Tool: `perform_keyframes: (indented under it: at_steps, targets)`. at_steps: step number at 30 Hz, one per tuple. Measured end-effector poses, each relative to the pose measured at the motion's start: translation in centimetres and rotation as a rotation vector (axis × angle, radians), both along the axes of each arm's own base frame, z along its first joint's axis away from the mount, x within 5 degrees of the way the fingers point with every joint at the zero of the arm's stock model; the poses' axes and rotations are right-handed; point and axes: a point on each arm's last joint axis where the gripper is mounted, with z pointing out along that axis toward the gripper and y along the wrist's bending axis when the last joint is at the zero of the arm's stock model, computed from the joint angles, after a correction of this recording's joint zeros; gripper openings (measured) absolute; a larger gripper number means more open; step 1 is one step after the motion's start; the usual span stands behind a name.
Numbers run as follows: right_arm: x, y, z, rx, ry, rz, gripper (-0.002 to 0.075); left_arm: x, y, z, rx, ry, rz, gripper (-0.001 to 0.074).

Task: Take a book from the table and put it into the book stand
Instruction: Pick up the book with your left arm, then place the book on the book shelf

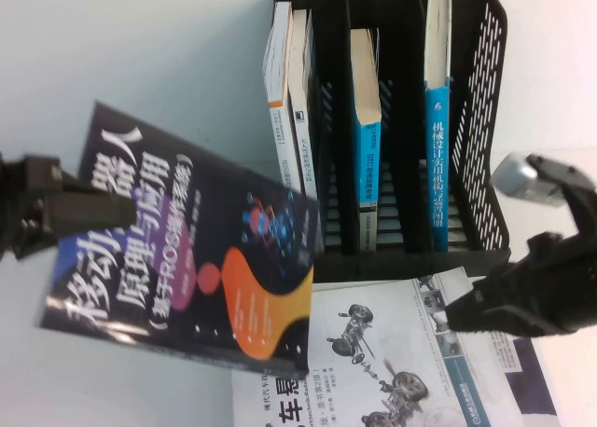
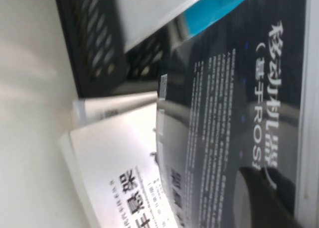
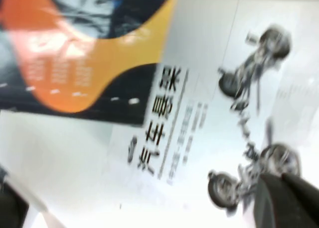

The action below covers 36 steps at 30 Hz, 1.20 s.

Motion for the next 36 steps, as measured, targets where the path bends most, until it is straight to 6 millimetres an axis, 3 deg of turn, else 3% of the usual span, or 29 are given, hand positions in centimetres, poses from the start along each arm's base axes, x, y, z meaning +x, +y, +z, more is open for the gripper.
perform_keyframes:
  at_steps: [4,7,15,28,36]
  targets:
    - [-0.8,-0.8,2.1,0.004,-0.094,-0.071,-0.0003,-1.9,-0.9,5.0,0.073,-0.067,0.004,0.0114]
    - [-1.4,-1.3,3.3,0.001,-0.136,-0.112,-0.0003,-3.1,-2.2,7.3,0.146,-0.056,-0.018,0.0114]
    - [-2.9,-3.1,5.0,-0.089,-0.209,-0.191,-0.0003,-4.5,-6.2,8.9,0.317,-0.019,-0.009,0.0114]
    - [-6.1,-5.2,7.0,-0.188,-0.279,-0.215,-0.0003,0.5,-15.6,8.9,0.507,0.010,-0.041,0.0114]
    - [-6.8,-5.8,6.8,-0.261,-0.256,-0.188,-0.0003,4.6,-19.3,9.2,0.492,-0.003,-0.051,0.0114]
